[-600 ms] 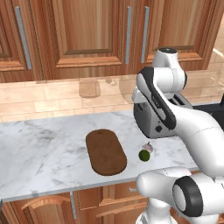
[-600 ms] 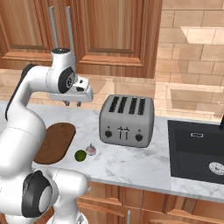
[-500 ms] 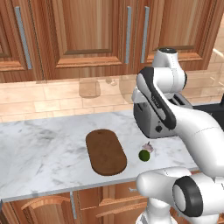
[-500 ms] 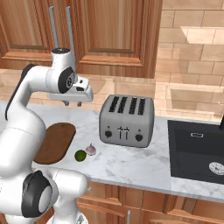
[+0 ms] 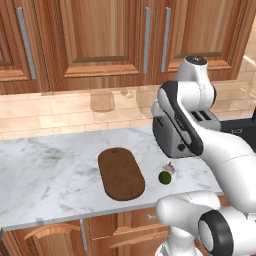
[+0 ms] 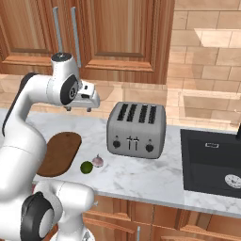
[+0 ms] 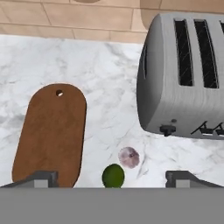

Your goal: Open the cabinet. Place the bowl and condiment on the counter. Then place the lime and garlic on the cutting board.

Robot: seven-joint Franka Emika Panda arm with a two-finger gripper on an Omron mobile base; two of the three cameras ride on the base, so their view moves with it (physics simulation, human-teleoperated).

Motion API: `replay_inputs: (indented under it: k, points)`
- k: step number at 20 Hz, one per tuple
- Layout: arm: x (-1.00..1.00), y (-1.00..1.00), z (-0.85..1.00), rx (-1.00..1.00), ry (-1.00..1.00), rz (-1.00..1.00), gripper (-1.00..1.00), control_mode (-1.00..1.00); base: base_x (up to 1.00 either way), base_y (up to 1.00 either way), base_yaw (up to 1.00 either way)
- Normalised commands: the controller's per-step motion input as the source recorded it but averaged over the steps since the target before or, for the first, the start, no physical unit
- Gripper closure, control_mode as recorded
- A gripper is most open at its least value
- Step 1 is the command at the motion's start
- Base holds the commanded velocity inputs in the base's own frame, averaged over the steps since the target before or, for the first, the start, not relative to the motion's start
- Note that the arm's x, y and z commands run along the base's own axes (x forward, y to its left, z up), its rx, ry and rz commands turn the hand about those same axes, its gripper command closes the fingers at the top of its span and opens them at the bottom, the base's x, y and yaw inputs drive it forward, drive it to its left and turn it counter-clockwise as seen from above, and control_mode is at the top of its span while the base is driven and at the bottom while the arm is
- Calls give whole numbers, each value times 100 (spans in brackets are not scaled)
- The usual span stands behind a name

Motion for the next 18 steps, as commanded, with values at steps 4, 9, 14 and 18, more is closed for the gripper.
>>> replay_inputs:
  k: [4,9,14,18]
  points:
    - [-3,0,16,0,-19,-1,-100,-100,0,0,0]
    - [-2,3,16,0,-17,-4,-100,-100,0,0,0]
    - [0,9,20,0,-12,-2,-100,-100,0,0,0]
    - [0,9,25,0,-8,-3,-100,-100,0,0,0]
